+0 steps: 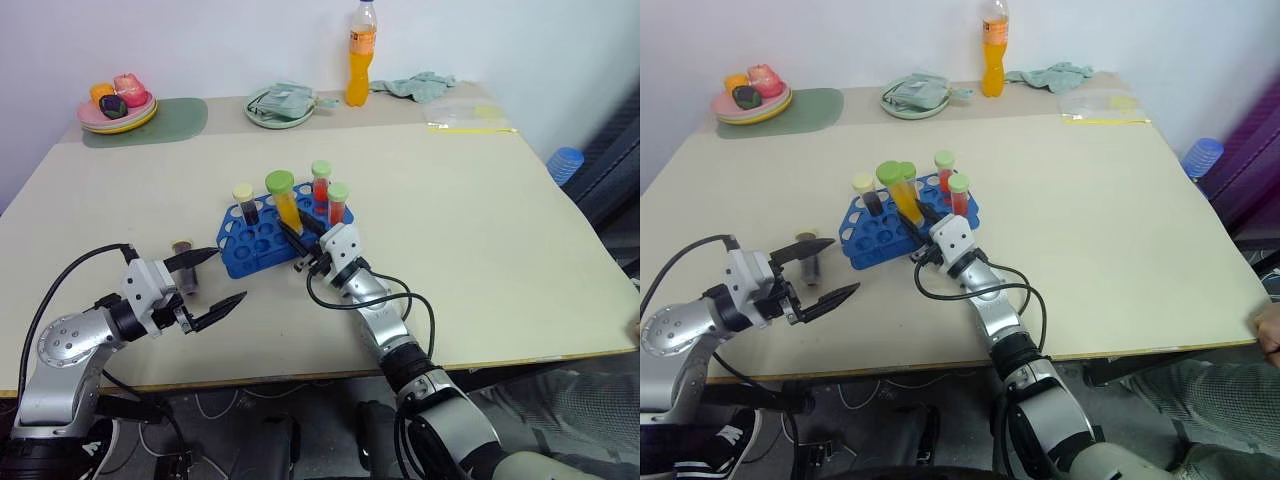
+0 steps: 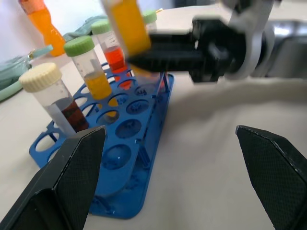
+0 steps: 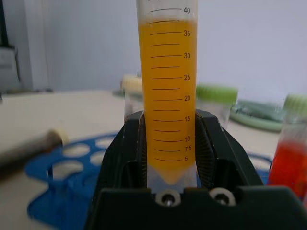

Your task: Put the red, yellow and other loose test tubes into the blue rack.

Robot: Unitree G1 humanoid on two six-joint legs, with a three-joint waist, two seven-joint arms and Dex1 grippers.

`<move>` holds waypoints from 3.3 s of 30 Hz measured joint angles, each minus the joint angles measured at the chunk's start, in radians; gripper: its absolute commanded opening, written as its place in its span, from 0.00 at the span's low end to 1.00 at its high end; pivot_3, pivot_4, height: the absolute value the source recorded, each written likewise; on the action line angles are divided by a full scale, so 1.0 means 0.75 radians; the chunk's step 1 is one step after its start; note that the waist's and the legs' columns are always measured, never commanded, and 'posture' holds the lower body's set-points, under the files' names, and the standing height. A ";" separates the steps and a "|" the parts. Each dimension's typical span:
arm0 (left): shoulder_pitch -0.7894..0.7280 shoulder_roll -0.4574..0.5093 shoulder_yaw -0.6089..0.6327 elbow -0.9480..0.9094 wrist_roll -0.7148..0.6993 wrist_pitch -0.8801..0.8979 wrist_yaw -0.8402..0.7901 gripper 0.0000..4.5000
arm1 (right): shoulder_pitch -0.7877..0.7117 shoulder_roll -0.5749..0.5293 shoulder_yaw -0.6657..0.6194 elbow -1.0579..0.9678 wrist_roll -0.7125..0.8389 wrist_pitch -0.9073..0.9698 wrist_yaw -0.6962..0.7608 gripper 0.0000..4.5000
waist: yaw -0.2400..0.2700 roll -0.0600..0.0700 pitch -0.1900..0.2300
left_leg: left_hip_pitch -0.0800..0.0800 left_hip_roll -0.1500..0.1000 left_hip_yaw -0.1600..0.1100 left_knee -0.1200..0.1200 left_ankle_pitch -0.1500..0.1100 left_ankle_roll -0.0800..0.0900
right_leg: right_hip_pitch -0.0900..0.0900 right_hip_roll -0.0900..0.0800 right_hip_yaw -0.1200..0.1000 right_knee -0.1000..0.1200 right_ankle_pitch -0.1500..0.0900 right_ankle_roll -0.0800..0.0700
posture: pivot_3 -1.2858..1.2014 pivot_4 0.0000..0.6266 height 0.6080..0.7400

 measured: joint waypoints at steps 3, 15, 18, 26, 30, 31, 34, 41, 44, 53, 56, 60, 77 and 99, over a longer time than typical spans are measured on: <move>0.005 0.001 0.000 -0.021 0.001 0.006 0.009 1.00 | -0.041 0.000 -0.011 0.087 -0.008 -0.036 -0.035 0.19 | -0.003 0.000 0.000 | 0.000 0.000 0.000 0.000 0.000 0.000 | 0.000 0.000 0.000 0.000 0.000 0.000 | 0.52 0.24 1.00; 0.006 0.002 -0.002 -0.039 0.004 0.010 0.013 1.00 | -0.100 -0.020 -0.060 0.190 -0.007 -0.085 -0.066 0.19 | -0.002 0.000 0.000 | 0.000 0.001 0.000 0.000 0.000 0.000 | 0.000 0.001 0.000 0.000 0.000 -0.001 | 0.52 0.24 1.00; -0.003 0.002 -0.003 -0.039 0.006 0.010 0.012 1.00 | -0.100 -0.008 -0.059 0.196 -0.008 -0.088 -0.065 0.19 | -0.002 0.000 0.000 | 0.000 0.001 0.000 0.000 0.000 0.000 | 0.000 0.002 0.000 0.000 0.000 -0.001 | 0.52 0.24 1.00; -0.002 0.002 -0.003 -0.039 0.008 0.011 0.013 1.00 | -0.118 0.012 -0.051 0.229 -0.020 -0.088 -0.075 0.19 | -0.002 0.000 0.000 | 0.000 0.001 0.000 0.000 0.000 0.000 | 0.000 0.002 0.000 0.000 0.000 -0.001 | 0.52 0.24 1.00; 0.007 0.002 -0.003 -0.043 0.009 0.013 0.022 1.00 | -0.150 0.012 -0.052 0.276 -0.032 -0.090 -0.087 0.19 | -0.002 0.000 0.000 | 0.000 0.002 0.000 0.000 0.000 0.000 | 0.000 0.002 0.000 0.000 0.000 -0.001 | 0.52 0.24 1.00; 0.012 0.002 -0.003 -0.045 0.009 0.013 0.024 1.00 | -0.156 0.011 -0.052 0.284 -0.033 -0.093 -0.090 0.19 | -0.002 0.000 0.000 | 0.000 0.002 0.000 0.000 0.000 0.000 | 0.000 0.002 0.000 0.000 0.000 -0.001 | 0.52 0.24 1.00; 0.013 0.002 -0.003 -0.053 0.009 0.017 0.031 1.00 | -0.166 0.009 -0.056 0.300 -0.029 -0.094 -0.081 0.30 | -0.002 0.000 0.000 | 0.001 0.002 0.000 0.000 0.000 -0.001 | 0.000 0.002 0.000 0.000 0.001 -0.001 | 0.52 0.24 1.00; 0.011 0.002 -0.004 -0.056 0.014 0.034 0.034 1.00 | -0.140 0.010 -0.112 0.275 0.095 -0.059 0.110 0.99 | -0.004 0.000 0.000 | 0.001 0.002 0.000 0.000 0.000 -0.001 | 0.000 0.003 0.000 0.000 0.001 -0.001 | 0.52 0.24 1.00; 0.007 0.002 -0.005 -0.056 0.017 0.038 0.036 1.00 | -0.083 -0.008 -0.100 0.177 0.090 -0.058 0.135 0.99 | -0.001 0.000 0.000 | 0.001 0.003 0.000 0.000 0.000 -0.001 | 0.000 0.003 0.000 0.000 0.001 -0.001 | 0.52 0.24 1.00; 0.072 0.096 0.042 -0.118 0.019 0.226 0.097 1.00 | 0.358 -0.366 -0.052 -0.581 0.196 0.210 0.413 0.99 | 0.007 0.000 0.000 | 0.001 0.003 0.000 0.000 0.000 0.000 | 0.002 0.003 0.000 -0.001 0.001 -0.001 | 0.52 0.24 1.00; 0.082 0.170 0.089 -0.152 0.062 0.418 0.211 1.00 | 0.483 -0.573 -0.103 -0.856 0.310 0.370 0.522 0.99 | 0.007 0.000 0.001 | 0.002 0.003 0.000 0.001 0.000 0.000 | 0.003 0.003 0.000 -0.001 0.000 -0.001 | 0.52 0.24 1.00; -0.019 0.230 0.172 -0.227 0.027 0.820 0.412 1.00 | 0.490 -0.740 -0.158 -1.148 0.533 0.609 0.655 0.99 | -0.001 -0.002 0.001 | 0.002 0.007 0.000 0.001 0.000 0.000 | 0.004 0.006 -0.001 -0.001 0.000 -0.001 | 0.52 0.24 1.00; -0.998 0.438 0.028 0.480 -0.297 2.215 0.569 1.00 | 0.176 -0.730 -0.030 -1.267 0.666 0.875 0.862 0.99 | 0.033 -0.008 0.002 | 0.001 0.004 -0.001 0.002 0.000 -0.002 | 0.002 0.004 -0.003 -0.001 0.001 -0.001 | 0.52 0.24 1.00; -1.245 0.177 -0.050 1.020 -0.514 2.214 1.216 0.94 | 0.274 -0.716 -0.028 -1.403 0.655 0.937 0.795 1.00 | 0.041 -0.012 0.001 | -0.003 0.002 -0.001 0.003 0.002 -0.006 | -0.002 0.002 -0.001 0.001 0.001 -0.001 | 0.52 0.24 1.00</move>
